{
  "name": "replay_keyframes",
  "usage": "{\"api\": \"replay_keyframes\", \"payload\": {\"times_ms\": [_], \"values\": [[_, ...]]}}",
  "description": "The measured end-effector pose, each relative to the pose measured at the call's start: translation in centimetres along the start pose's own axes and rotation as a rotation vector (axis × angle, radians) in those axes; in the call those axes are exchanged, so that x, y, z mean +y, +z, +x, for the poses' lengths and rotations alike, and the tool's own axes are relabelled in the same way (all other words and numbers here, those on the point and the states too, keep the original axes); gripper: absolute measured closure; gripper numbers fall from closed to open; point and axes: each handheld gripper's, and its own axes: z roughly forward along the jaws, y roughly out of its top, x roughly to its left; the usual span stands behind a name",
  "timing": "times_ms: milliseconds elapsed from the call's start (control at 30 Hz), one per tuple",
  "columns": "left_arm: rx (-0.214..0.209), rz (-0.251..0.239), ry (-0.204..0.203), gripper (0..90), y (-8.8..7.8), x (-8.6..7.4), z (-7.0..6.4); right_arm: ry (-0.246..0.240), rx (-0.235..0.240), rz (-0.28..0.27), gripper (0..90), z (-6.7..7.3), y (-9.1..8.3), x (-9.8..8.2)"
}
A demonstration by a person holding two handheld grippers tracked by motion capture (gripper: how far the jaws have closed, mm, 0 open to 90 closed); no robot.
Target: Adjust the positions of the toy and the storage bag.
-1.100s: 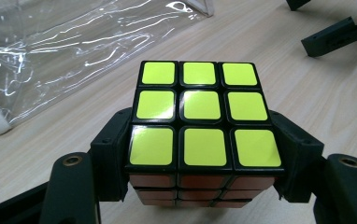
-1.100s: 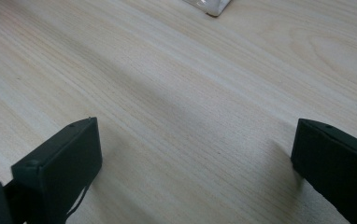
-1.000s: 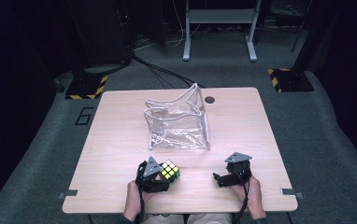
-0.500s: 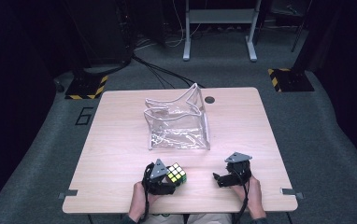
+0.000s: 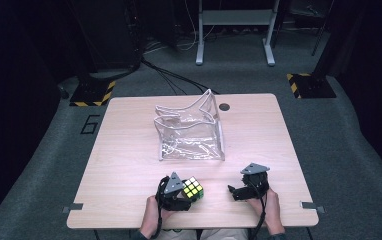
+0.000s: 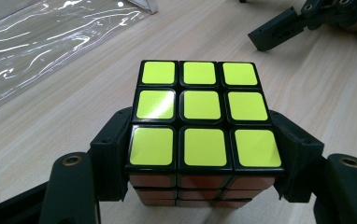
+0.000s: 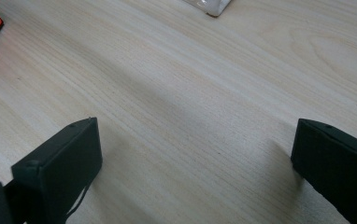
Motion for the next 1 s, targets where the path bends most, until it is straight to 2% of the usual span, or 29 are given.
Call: {"api": "replay_keyframes", "payload": {"times_ms": [233, 367, 400, 433, 633, 800, 1000], "values": [[0.003, -0.006, -0.002, 33.5, 0.1, -0.2, 0.0, -0.003, 0.000, 0.000, 1.4, 0.0, 0.0, 0.0], [-0.028, -0.013, -0.026, 32.4, 0.0, -0.3, 0.3, -0.003, 0.000, 0.000, 1.4, 0.0, 0.0, 0.0], [-0.038, -0.021, -0.035, 31.5, -0.1, -0.4, 0.4, -0.002, -0.001, 0.000, 1.3, 0.0, 0.0, 0.0], [-0.040, -0.033, -0.041, 25.0, -0.3, -0.4, 0.5, -0.002, -0.001, 0.000, 1.3, 0.0, 0.0, 0.0], [-0.039, -0.060, -0.064, 15.8, -1.2, -0.5, 1.0, 0.000, -0.001, 0.000, 1.4, 0.0, 0.0, 0.0], [-0.046, -0.072, -0.086, 14.2, -1.9, -0.4, 1.2, 0.004, -0.002, 0.001, 1.3, 0.0, 0.0, 0.0], [-0.049, -0.064, -0.096, 10.8, -2.5, -0.4, 1.6, 0.001, -0.002, 0.001, 1.0, 0.0, 0.0, 0.0]]}}
